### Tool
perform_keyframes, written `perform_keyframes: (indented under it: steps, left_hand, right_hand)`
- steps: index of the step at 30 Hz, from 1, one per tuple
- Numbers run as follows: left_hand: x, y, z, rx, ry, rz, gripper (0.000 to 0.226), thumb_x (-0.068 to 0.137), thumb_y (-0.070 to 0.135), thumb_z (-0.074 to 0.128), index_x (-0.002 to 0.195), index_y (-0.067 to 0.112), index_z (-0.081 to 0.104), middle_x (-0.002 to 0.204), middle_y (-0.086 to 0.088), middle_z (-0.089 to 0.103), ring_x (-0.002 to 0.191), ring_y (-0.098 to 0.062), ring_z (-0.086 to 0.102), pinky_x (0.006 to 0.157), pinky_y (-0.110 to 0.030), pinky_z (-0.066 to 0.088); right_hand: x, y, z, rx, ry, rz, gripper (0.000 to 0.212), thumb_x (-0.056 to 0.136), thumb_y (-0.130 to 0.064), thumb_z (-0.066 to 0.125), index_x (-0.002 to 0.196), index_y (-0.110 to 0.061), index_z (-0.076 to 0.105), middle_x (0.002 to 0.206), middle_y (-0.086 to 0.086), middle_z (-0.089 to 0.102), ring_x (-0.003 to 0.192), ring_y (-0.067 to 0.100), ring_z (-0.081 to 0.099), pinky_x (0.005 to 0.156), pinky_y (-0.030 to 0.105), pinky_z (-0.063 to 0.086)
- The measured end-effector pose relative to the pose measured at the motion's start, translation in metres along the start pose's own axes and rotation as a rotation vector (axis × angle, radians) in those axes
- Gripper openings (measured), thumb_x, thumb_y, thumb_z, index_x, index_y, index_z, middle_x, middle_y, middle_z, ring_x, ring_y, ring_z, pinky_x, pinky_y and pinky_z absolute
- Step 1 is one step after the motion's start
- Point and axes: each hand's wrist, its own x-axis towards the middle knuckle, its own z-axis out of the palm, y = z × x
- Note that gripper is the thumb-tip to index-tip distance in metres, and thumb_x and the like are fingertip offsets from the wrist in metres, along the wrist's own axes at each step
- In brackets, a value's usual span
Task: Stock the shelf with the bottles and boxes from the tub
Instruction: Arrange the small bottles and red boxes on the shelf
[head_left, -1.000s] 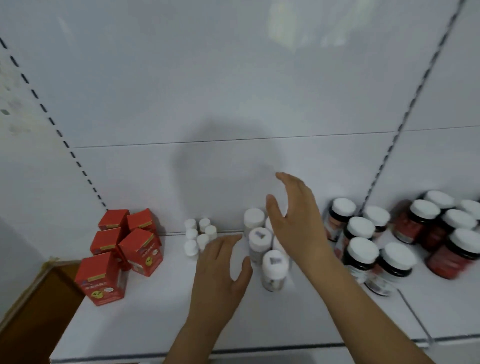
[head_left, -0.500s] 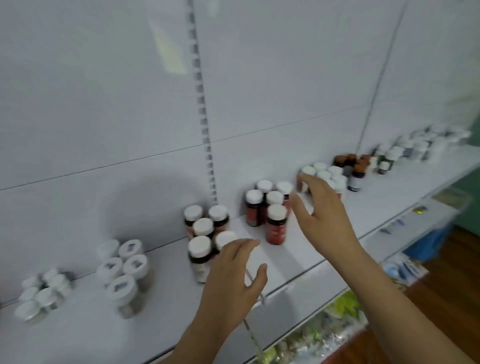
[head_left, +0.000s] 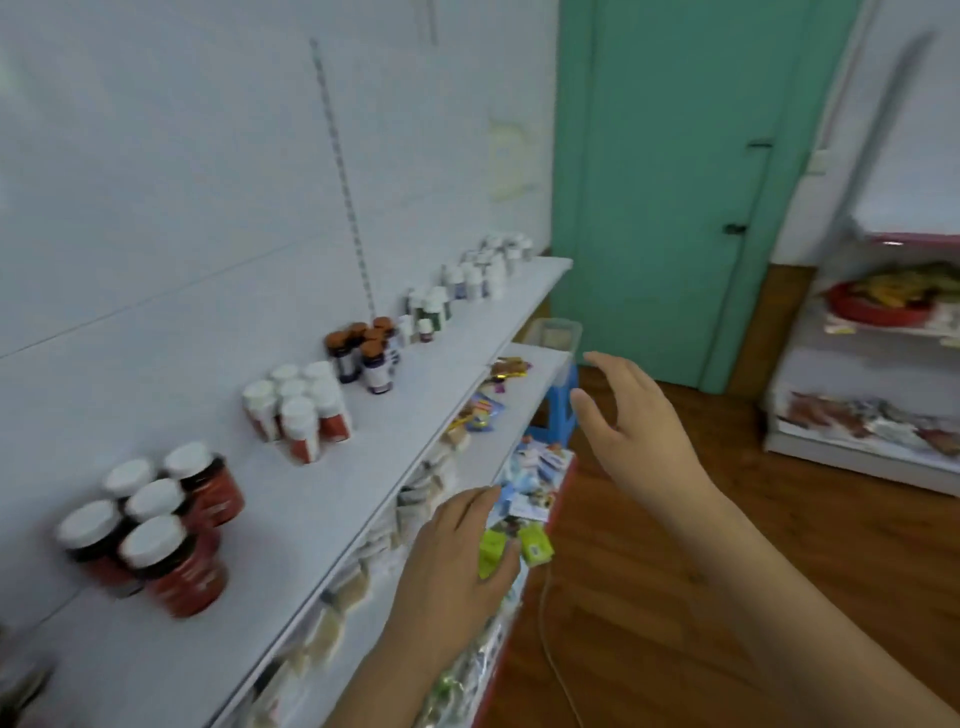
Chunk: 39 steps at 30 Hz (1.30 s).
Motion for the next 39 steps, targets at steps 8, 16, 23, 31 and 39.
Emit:
perform_keyframes:
  steps: [8,16,23,31,39]
  left_hand:
    - [0.138,0.024,0.108,-0.097,-0.187,0.127,0.06,0.096,0.054,0.044,0.151,0.035,0.028,0.152,0.018,0.031,0.139,-0.003,0.029,0.114,-0.029,0.032]
    - [0.316,0.01,0.172,-0.13,-0.243,0.085,0.062,0.095,0.055,0.046,0.151,0.034,0.027,0.152,0.014,0.032,0.14,-0.008,0.03,0.113,-0.036,0.036]
    - [0.451,0.014,0.215,-0.172,-0.28,0.108,0.073,0.083,0.07,0.031,0.145,0.031,0.035,0.138,0.006,0.047,0.126,-0.013,0.048,0.1,-0.037,0.049]
    - [0.577,0.021,0.28,-0.153,-0.302,0.129,0.066,0.089,0.062,0.041,0.148,0.034,0.031,0.145,0.009,0.039,0.131,-0.01,0.041,0.106,-0.036,0.043]
    - [0.747,0.038,0.36,-0.128,-0.256,0.087,0.061,0.095,0.055,0.046,0.149,0.03,0.031,0.146,0.009,0.04,0.132,-0.007,0.038,0.11,-0.027,0.037]
  right_hand:
    - [0.08,0.108,-0.027,-0.146,0.07,0.128,0.053,0.101,-0.044,0.045,0.149,-0.024,0.036,0.152,-0.006,0.04,0.14,0.011,0.033,0.105,0.021,0.027]
    - [0.233,0.204,-0.012,-0.181,0.038,0.211,0.056,0.1,-0.049,0.043,0.151,-0.028,0.032,0.154,-0.007,0.037,0.141,0.012,0.034,0.11,0.032,0.036]
    - [0.339,0.275,-0.021,-0.223,0.046,0.239,0.057,0.101,-0.05,0.042,0.151,-0.026,0.032,0.154,-0.006,0.037,0.142,0.011,0.031,0.11,0.029,0.03]
    - [0.436,0.387,-0.011,-0.204,0.044,0.279,0.056,0.102,-0.051,0.037,0.15,-0.023,0.034,0.153,-0.004,0.039,0.142,0.013,0.032,0.11,0.029,0.029]
    - [0.594,0.527,-0.006,-0.142,-0.061,0.216,0.06,0.102,-0.054,0.033,0.152,-0.02,0.031,0.154,-0.002,0.036,0.143,0.016,0.029,0.111,0.027,0.025]
